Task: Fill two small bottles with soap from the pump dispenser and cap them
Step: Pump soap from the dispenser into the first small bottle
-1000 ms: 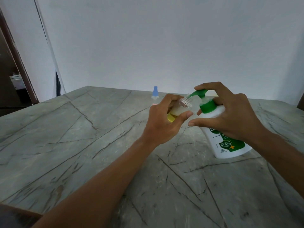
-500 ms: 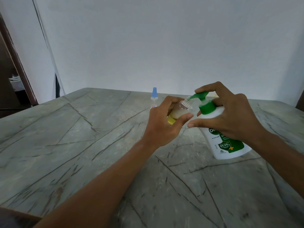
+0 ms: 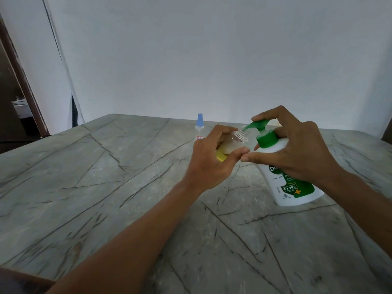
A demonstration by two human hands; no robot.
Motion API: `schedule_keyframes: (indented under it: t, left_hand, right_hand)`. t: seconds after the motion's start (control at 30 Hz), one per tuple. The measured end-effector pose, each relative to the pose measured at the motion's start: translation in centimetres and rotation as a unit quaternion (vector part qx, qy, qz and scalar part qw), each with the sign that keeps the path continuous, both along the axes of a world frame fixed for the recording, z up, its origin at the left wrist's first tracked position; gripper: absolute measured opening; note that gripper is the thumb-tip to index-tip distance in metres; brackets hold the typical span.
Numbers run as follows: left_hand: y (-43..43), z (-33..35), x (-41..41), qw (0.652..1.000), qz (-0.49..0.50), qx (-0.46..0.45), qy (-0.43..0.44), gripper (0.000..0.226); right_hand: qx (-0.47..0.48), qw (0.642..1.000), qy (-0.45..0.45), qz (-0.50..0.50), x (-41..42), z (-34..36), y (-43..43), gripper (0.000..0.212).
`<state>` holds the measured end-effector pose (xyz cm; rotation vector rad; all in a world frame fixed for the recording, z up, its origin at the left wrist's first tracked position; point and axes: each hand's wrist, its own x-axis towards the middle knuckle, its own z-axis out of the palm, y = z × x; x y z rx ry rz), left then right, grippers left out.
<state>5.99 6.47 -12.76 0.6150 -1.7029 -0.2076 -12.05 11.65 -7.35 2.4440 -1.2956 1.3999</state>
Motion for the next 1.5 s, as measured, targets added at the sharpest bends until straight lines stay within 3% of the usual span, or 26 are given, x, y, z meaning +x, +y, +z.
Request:
schedule_keyframes:
  t: [0.3, 0.53, 0.8, 1.07, 1.3, 1.5]
  left_hand:
    - [0.08, 0.21, -0.03, 1.000, -0.008, 0.009, 0.018, 0.044]
    - [0.17, 0.06, -0.09, 1.000, -0.011, 0.009, -0.005, 0.045]
    - [0.08, 0.25, 0.01, 1.000, -0.011, 0.018, 0.014, 0.043]
    - [0.10, 0.12, -0.17, 1.000, -0.017, 0.018, 0.006, 0.043]
    - [0.05, 0.30, 0.07, 1.000, -0.012, 0.017, 0.015, 0.043]
    - [0.10, 0.26, -0.02, 1.000, -0.018, 0.009, 0.011, 0.044]
  right_hand:
    - [-0.003, 1.000, 0.011, -0.003, -0.03, -0.04, 0.01, 0.078]
    - [-0.002, 1.000, -0.010, 0.001, -0.33, -0.12, -0.02, 0.072]
    - [0.001, 1.000, 0.028, -0.002, -0.18, -0.06, -0.16, 0.078]
    - [-0.021, 1.000, -0.014, -0.009, -0.14, -0.24, 0.11, 0.069]
    - [0.002, 1.000, 0.031, 0.001, 0.01, -0.01, -0.13, 0.080]
    - [-0.027, 1.000, 0.002, -0.003, 0.03, -0.19, 0.19, 0.073]
